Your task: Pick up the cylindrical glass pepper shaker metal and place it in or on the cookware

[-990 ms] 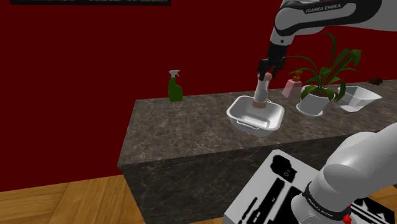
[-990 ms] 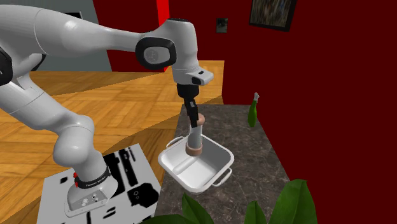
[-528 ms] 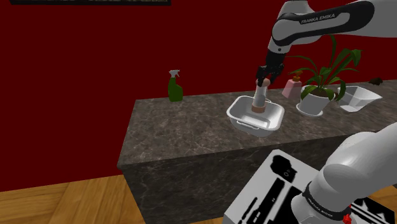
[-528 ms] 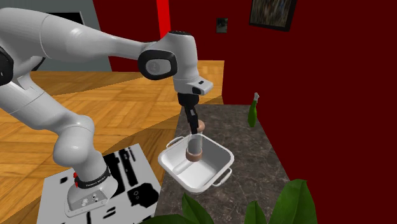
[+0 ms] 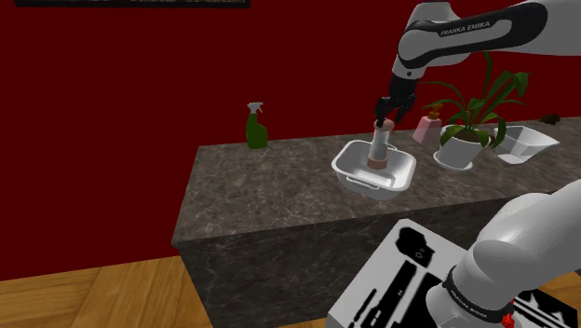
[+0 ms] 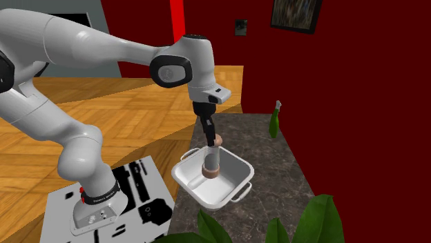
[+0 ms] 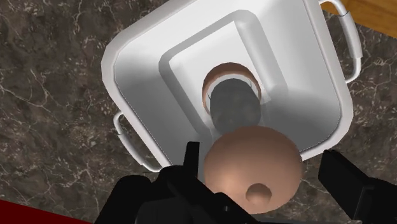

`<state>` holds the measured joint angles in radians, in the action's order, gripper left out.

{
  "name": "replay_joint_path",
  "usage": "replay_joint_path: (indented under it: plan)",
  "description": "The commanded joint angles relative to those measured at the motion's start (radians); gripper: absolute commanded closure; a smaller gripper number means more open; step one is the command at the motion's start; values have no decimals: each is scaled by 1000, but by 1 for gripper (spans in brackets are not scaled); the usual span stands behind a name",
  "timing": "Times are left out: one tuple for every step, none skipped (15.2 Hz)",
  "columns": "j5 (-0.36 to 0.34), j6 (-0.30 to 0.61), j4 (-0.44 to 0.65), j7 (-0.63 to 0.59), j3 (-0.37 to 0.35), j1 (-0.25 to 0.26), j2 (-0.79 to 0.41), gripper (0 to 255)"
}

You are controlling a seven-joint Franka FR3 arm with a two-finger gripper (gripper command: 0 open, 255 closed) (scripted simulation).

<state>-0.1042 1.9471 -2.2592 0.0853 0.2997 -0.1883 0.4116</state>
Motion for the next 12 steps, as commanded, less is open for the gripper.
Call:
replay_joint_path:
  plan:
    - [0, 0, 0, 0, 0, 0, 0, 0]
    - [0, 0, 0, 0, 0, 0, 0, 0]
    - [0, 0, 0, 0, 0, 0, 0, 0]
    - [0, 0, 0, 0, 0, 0, 0, 0]
    - [0, 0, 0, 0, 0, 0, 0, 0]
    - [0, -34, 28, 0, -3, 0, 6, 0]
    - [1, -68, 57, -1, -6, 1, 11, 0]
    - [2, -102, 88, -1, -9, 1, 15, 0]
    - [3, -129, 113, -1, -11, 2, 17, 0]
    - [3, -129, 113, -1, -11, 2, 17, 0]
    - [3, -129, 113, -1, -11, 2, 17, 0]
    - [3, -129, 113, -1, -11, 2, 17, 0]
